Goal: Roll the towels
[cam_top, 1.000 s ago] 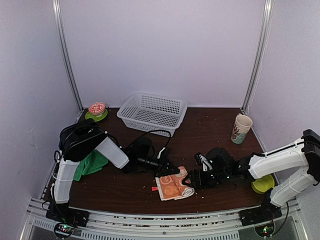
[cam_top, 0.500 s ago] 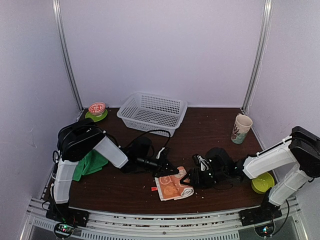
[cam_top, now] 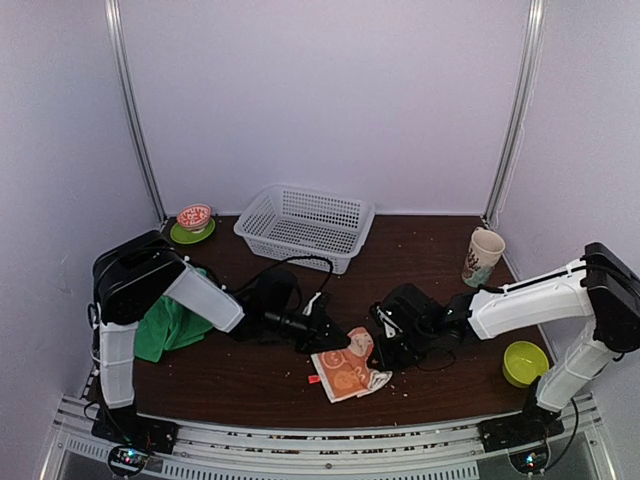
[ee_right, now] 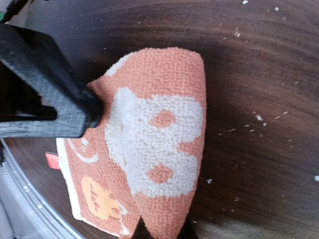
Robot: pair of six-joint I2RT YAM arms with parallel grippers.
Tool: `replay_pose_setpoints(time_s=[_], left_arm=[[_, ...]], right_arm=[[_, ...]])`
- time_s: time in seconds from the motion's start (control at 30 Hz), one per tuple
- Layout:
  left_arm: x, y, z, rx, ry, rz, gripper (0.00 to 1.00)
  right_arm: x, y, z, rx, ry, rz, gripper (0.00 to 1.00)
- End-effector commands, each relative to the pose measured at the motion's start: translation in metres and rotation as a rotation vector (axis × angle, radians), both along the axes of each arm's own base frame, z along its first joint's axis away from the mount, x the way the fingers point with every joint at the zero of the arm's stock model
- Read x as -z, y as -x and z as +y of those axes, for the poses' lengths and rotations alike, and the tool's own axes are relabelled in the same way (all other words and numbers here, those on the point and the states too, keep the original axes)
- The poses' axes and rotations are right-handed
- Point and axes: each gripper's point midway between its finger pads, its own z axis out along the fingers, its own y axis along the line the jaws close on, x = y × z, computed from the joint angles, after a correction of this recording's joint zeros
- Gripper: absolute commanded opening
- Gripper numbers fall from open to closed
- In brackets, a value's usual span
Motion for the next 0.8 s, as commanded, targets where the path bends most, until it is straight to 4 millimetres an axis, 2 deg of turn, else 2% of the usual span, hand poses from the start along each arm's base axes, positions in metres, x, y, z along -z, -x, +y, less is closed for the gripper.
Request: replay_pose_setpoints(time_s=[0.0,0.1,0.23,0.37,0.53,0.77], left_arm=[[-0.010,0.005,0.019,-0.025,-0.028,-0.017,0.15],[-0.019,0.012,0.031,-0.045,-0.027,-0.033,0.15],[-0.014,0.022,0.054,-0.095,-0.054,-0.038,0.14],[-0.010,0.021,0.065,-0.143,-0.074,-0.051,0.14],[-0.015,0.014,0.065,-0.184,-0.043,-0.065,0.13],[-0.046,-0.005,0.048,-0.208,0.127,-0.072,0.13]], right_arm=[[0.011,-0.009,-0.046,-0.026,0.390,-0.122,0.00],[0.005,-0.013,-0.046,-0.069,0.535,-0.205,0.00],[0.002,-0.014,-0.047,-0.137,0.750,-0.295,0.00],[-0.005,-0.016,-0.038,-0.188,0.900,-0.392,0.00],[-0.016,-0.012,-0.017,-0.246,1.002,-0.508,0.00],[-0.007,-0.003,-0.006,-0.305,1.058,-0.567,0.00]])
